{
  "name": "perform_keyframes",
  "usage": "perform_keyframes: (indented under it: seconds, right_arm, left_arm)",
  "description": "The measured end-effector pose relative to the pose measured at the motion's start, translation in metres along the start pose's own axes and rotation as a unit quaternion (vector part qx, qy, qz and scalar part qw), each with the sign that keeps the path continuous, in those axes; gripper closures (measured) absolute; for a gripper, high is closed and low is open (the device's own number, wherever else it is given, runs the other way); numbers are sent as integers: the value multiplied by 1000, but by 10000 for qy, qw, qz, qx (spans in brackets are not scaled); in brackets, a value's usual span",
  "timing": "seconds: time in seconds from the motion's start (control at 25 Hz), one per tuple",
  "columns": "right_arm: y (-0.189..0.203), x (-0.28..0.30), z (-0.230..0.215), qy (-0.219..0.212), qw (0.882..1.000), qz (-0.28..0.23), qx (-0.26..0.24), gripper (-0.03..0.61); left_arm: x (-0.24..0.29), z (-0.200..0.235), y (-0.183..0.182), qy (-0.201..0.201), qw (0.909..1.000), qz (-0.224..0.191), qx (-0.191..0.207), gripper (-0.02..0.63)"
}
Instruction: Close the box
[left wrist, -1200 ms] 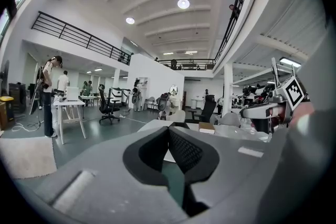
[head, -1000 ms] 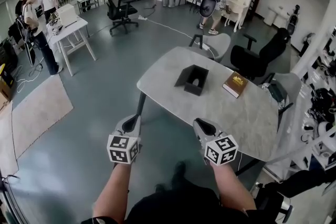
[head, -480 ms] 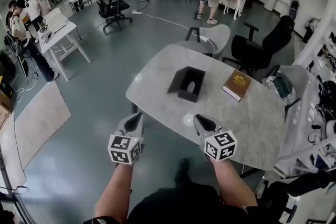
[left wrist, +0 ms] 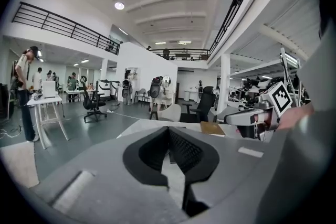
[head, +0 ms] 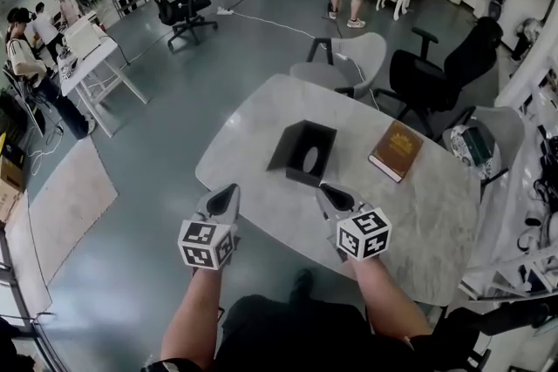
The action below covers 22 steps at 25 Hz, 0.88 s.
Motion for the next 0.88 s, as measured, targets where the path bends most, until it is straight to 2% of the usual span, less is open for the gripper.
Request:
perform_keyframes:
  seconds: [0.2, 0.52, 0.68, 0.88]
  right_arm:
    - [-5, 17, 1, -46, 9999, 121, -9, 541]
    - [-23, 48, 17, 339, 9989, 267, -169, 541]
    - [-30, 63, 36, 519, 9979, 269, -278, 541]
    - [-15, 81, 37, 730, 9956, 504, -316, 541]
  left_arm:
    - [23, 12, 0, 106, 9999, 113, -66, 603]
    - [46, 56, -11, 578, 9982, 135, 18, 603]
    - [56, 74, -6, 961, 9951, 217, 122, 603]
    - [75, 90, 12, 1137, 9929, 342, 112, 603]
Point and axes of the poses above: the fingertips, and each gripper's own axes: x forward along the fingers, z to its left, y out of its underside, the point moved 10 cm from there along -x, backward along the fingers, and after that the axes turned 6 degrees about y, right-handed, at the moved point
